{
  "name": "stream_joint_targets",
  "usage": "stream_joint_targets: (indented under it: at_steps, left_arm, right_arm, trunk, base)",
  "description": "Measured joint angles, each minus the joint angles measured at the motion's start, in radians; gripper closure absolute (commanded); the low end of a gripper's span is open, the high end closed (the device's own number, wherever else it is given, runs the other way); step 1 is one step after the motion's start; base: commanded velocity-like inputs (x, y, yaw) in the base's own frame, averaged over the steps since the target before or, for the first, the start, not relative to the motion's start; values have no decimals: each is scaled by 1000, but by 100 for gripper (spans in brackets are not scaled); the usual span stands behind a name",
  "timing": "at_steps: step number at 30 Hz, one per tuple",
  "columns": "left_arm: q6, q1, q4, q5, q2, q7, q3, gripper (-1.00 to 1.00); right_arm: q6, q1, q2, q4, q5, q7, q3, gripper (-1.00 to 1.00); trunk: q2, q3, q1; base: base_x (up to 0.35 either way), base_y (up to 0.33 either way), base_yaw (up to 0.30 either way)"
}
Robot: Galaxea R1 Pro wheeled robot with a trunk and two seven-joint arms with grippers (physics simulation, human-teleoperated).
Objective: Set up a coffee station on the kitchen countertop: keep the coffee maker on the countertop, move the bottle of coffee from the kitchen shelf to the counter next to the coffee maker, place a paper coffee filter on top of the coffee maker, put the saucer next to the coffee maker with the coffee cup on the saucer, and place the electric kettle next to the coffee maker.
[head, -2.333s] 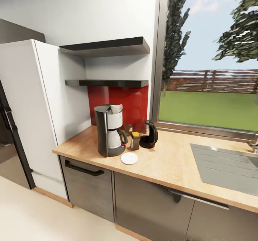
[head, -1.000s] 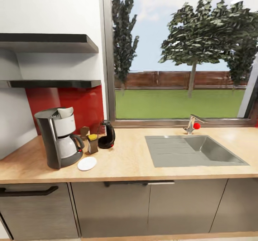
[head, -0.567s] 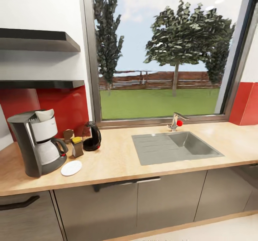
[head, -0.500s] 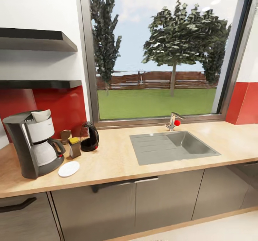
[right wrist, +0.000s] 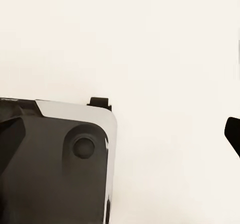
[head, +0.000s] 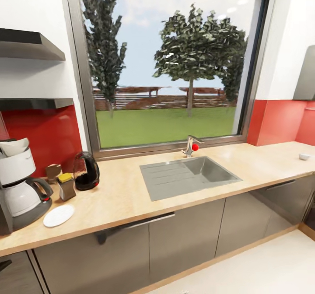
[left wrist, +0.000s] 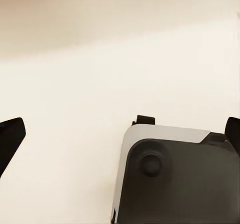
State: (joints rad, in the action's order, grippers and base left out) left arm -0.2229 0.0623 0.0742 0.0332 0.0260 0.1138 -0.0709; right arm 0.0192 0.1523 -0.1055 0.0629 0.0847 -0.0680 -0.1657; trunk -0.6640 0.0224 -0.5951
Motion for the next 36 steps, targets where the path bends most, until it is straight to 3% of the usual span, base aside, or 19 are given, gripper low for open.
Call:
stream_joint_targets:
  at_steps: [7,28,36]
  left_arm:
    - [6,0,-3,4,-25,-1,-2,-100]
    - [4,0,-5,-4,-17,-1,5,-100]
    - [4,0,-4,-4,-17,0,5,-100]
  right_arm:
    - [2,0,0,5,0,1,0,-100]
    - [3,0,0,7,0,1,1,-100]
    - [4,0,1,7,-4,3,-3,-100]
  trunk:
    - [0,0,0]
    - [0,0,0]
    - [0,0,0]
  base:
    - [0,0,-300]
    - [199,-134,-300]
    - [272,-201,-74]
